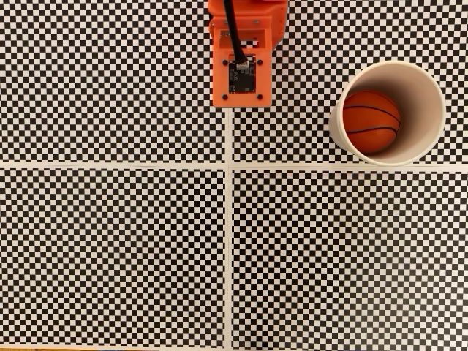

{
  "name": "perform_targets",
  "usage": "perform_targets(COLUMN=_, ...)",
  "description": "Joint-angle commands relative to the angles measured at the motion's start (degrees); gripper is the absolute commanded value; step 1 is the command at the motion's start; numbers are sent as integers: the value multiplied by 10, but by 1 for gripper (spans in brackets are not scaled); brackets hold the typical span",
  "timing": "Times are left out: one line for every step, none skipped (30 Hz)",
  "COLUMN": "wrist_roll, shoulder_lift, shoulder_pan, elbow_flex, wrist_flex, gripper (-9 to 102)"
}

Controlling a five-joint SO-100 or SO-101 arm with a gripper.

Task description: Grasp basketball and place into cup.

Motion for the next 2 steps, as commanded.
perform_targets(wrist_roll=4, shoulder_lift=6, shoulder_pan=2, elbow_flex=20, wrist_flex=4, gripper=0)
perform_targets(wrist_roll=4, shoulder_lift=6, shoulder_pan=2, elbow_flex=20, wrist_flex=4, gripper=0)
